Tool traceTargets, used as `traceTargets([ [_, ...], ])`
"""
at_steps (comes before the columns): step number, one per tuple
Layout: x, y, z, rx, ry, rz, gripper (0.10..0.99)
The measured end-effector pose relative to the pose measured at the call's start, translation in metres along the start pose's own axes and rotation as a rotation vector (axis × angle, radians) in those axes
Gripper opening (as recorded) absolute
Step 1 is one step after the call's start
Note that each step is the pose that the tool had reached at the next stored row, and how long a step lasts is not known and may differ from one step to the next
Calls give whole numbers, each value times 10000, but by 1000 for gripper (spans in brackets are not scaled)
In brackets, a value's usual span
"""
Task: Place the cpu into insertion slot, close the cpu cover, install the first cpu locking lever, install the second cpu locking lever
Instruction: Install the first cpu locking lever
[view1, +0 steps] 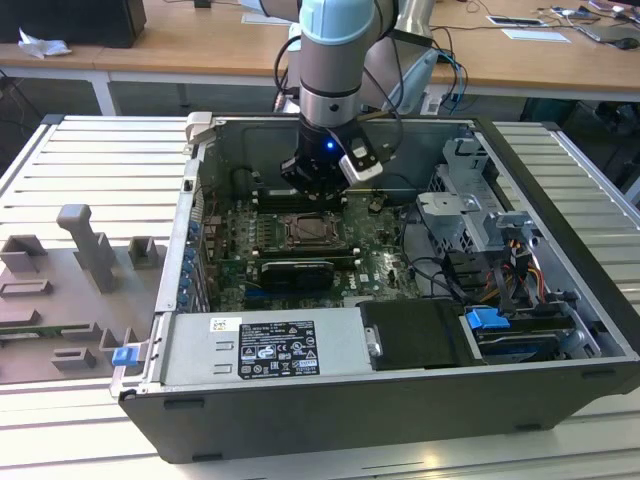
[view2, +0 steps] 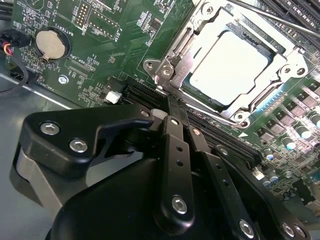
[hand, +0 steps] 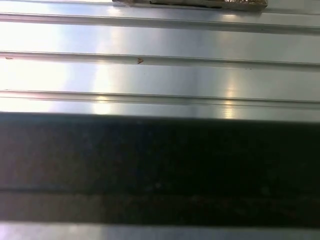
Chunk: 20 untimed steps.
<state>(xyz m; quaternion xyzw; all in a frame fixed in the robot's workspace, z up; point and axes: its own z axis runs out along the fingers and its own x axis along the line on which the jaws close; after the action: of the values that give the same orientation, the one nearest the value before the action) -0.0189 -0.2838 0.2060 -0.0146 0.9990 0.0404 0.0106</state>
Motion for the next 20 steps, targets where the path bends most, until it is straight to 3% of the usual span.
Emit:
traceTargets([
  [3, 0, 1, -3, -1, -2, 0, 106],
  [7, 0, -1, 10, 139, 5, -3, 106],
  [10, 0, -2, 17, 185, 7, -5, 106],
  [20, 0, -5, 48, 217, 10, -4, 106],
])
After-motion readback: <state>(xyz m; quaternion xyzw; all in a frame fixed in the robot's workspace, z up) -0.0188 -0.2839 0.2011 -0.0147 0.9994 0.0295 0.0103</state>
